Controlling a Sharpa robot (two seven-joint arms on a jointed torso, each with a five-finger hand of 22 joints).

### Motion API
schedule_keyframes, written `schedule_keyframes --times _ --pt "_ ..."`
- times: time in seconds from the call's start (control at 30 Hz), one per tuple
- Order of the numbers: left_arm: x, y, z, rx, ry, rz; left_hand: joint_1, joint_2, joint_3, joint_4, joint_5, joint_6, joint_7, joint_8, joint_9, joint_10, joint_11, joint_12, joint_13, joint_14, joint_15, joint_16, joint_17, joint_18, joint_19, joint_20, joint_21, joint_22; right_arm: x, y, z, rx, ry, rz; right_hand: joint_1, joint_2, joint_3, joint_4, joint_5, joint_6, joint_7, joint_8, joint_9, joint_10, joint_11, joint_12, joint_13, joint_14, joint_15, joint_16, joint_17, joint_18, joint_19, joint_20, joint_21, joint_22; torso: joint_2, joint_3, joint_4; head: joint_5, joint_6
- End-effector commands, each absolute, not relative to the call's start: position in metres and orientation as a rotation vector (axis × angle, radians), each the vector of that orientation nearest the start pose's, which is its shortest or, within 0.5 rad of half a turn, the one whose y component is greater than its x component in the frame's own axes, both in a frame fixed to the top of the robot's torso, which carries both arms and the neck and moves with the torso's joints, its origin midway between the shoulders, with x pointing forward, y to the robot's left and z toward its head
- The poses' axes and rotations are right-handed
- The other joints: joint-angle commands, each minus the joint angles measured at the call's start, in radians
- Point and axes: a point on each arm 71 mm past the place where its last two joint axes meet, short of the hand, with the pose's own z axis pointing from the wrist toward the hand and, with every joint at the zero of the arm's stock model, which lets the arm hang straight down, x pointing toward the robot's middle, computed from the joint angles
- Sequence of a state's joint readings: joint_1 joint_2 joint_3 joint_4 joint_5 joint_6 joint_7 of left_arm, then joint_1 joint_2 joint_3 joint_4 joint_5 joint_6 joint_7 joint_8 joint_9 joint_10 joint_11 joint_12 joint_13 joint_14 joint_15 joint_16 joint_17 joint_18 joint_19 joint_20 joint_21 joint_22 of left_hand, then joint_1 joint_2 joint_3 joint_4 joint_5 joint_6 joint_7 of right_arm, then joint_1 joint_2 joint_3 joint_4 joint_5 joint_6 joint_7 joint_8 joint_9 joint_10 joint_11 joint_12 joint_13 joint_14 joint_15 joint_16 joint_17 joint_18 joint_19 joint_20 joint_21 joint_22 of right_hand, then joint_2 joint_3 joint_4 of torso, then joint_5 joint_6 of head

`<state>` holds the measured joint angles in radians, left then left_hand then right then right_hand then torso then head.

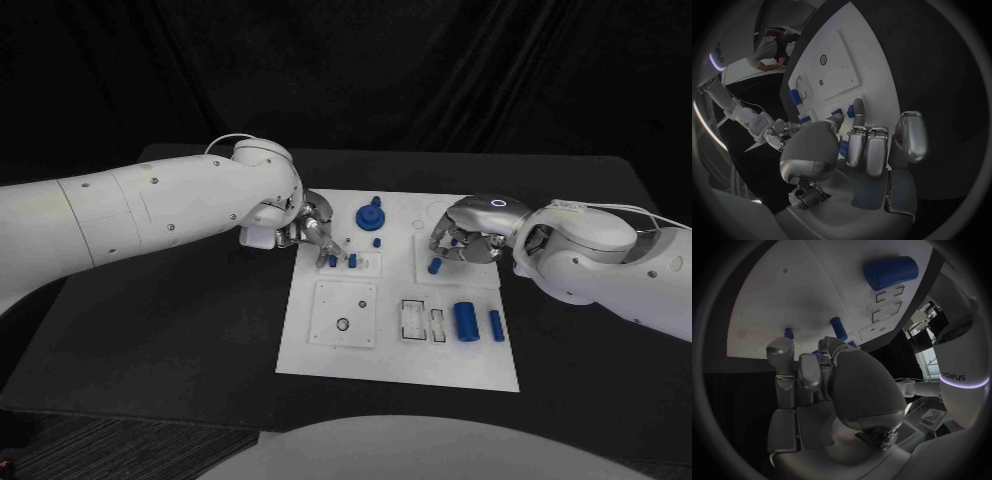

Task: Assemble the parts on the task board

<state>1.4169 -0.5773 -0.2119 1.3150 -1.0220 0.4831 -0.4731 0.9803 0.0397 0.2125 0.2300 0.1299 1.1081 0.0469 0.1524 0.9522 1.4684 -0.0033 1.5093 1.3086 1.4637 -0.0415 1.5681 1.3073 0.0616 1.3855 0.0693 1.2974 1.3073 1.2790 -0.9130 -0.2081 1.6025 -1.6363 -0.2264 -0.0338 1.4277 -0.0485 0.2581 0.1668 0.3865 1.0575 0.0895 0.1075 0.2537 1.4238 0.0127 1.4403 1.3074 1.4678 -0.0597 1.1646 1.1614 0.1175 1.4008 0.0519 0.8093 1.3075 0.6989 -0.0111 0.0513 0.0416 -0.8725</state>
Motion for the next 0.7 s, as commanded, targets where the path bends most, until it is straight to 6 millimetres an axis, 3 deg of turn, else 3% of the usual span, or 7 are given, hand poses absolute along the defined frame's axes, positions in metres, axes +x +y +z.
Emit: schedule_keyframes --times 0.03,0.5,0.7 --pt "0.5095 0.1417 -0.1999 0.247 2.549 -0.356 0.013 0.002 0.001 -0.009 0.007 0.008 -0.001 0.005 0.001 0.048 -0.008 0.005 0.221 0.107 -0.008 0.003 0.263 0.003 0.006 -0.003 0.006 0.179 0.4535 -0.2068 -0.2081 -0.491 1.756 0.565 0.006 0.004 0.005 0.000 0.005 0.002 0.005 -0.003 -0.001 -0.005 0.000 -0.004 0.036 0.001 0.004 -0.006 -0.001 0.007 -0.010 0.000 -0.002 0.090 0.000 0.0002 -0.0004 0.001 0.000" --pt "0.5104 0.1415 -0.1995 0.237 2.539 -0.358 0.035 0.005 0.006 -0.026 0.030 0.006 -0.002 -0.004 -0.004 0.049 -0.011 0.005 0.221 0.107 -0.012 0.003 0.263 0.003 0.008 -0.008 0.007 0.179 0.4534 -0.2072 -0.2084 -0.492 1.760 0.563 0.006 0.004 0.005 0.000 0.005 0.002 0.005 -0.003 -0.001 -0.005 0.000 -0.004 0.036 0.001 0.004 -0.006 -0.001 0.007 -0.010 0.000 -0.002 0.090 0.000 0.0001 0.0008 0.001 0.000" --pt "0.5110 0.1469 -0.1970 0.192 2.492 -0.397 0.028 0.000 -0.001 -0.020 0.024 0.006 -0.001 -0.004 -0.004 0.050 -0.010 0.006 0.222 0.107 -0.012 0.003 0.263 0.002 0.011 -0.009 0.010 0.180 0.4524 -0.2096 -0.2072 -0.485 1.751 0.563 0.006 0.004 0.005 0.000 0.005 0.002 0.005 -0.003 -0.001 -0.005 0.000 -0.004 0.036 0.001 0.004 -0.006 -0.001 0.007 -0.010 0.000 -0.002 0.090 0.000 -0.0001 -0.0001 0.002 0.000"
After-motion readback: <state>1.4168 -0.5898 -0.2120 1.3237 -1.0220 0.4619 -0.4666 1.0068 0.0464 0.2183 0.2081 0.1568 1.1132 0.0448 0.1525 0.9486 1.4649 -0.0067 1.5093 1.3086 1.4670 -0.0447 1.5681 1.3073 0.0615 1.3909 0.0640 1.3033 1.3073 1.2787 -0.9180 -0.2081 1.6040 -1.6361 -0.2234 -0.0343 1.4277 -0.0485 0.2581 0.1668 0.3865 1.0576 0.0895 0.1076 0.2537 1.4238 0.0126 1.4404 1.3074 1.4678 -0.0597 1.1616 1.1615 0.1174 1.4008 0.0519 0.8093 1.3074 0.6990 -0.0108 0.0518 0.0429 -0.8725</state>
